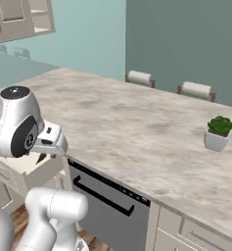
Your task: Pick up the knife from the drawer and place it on the cutting board. Then place the meat from the plate to the cutting board.
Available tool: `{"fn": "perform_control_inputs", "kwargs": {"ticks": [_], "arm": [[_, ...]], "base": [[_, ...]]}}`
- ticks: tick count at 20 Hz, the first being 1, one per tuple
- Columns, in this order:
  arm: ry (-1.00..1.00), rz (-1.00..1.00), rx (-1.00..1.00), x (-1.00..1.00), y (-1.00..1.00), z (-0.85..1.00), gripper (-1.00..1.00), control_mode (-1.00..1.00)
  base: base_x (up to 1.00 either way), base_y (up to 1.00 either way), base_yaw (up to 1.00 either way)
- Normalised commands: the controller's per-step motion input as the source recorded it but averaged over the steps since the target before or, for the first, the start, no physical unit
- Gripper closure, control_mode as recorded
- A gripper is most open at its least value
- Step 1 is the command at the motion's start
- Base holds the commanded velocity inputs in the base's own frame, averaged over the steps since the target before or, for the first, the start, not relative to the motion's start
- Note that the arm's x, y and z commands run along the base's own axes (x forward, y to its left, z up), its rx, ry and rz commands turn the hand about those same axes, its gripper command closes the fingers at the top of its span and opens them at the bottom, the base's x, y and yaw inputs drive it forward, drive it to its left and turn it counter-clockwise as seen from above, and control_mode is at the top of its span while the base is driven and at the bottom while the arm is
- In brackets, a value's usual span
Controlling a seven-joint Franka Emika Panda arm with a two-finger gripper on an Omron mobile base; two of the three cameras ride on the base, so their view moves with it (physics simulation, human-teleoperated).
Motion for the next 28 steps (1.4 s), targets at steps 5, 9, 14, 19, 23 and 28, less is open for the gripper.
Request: {"fn": "perform_control_inputs", "kwargs": {"ticks": [5,9,14,19,23,28], "arm": [[0.0,0.0,0.0,0.0,0.0,0.0,-1.0,1.0],[0.0,0.0,0.0,0.0,0.0,0.0,-1.0,1.0],[0.0,0.0,0.0,0.0,0.0,0.0,-1.0,1.0],[0.0,0.0,0.0,0.0,0.0,0.0,-1.0,1.0],[0.0,0.0,0.0,0.0,0.0,0.0,-1.0,1.0],[0.0,0.0,0.0,0.0,0.0,0.0,-1.0,1.0]], "base": [[0.26,0.44,0.05],[0.28,0.69,0.24],[0.01,0.3,0.28],[0.01,-0.2,0.27],[0.0,-0.34,0.2],[0.11,-0.09,0.24]]}}
